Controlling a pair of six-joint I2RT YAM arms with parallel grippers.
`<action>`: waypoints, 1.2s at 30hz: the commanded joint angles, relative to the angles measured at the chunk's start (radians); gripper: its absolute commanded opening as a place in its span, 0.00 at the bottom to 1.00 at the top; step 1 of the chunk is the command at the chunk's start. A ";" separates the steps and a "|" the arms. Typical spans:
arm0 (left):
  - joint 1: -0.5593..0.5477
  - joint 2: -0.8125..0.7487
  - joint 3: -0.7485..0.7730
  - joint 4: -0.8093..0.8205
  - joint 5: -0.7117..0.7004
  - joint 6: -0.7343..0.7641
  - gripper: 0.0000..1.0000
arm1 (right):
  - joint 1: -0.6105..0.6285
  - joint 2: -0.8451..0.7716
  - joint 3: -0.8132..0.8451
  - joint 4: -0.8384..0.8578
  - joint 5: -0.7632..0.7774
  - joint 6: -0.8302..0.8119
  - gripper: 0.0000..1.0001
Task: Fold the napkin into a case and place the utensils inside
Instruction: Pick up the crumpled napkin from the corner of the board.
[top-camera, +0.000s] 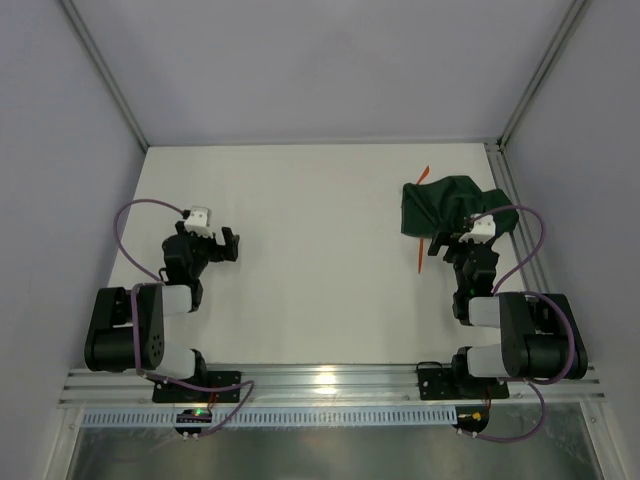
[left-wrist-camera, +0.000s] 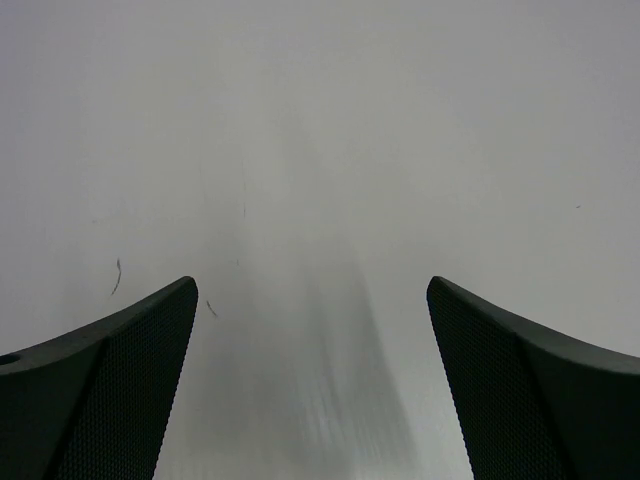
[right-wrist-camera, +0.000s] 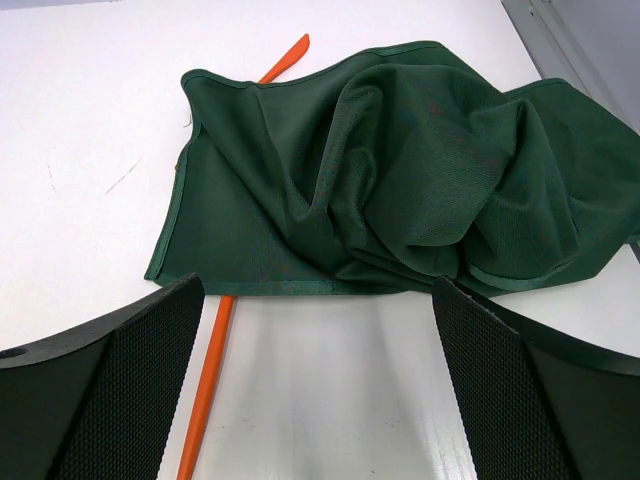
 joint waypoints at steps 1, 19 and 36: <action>-0.002 -0.003 0.016 0.047 -0.009 0.009 0.99 | 0.006 0.000 0.027 0.041 -0.005 -0.014 0.99; 0.010 0.023 0.616 -0.958 0.199 0.084 0.99 | -0.004 0.049 0.788 -1.215 0.154 0.213 0.96; 0.001 -0.014 0.835 -1.526 0.064 0.250 0.99 | -0.023 0.428 1.095 -1.495 0.345 0.184 0.24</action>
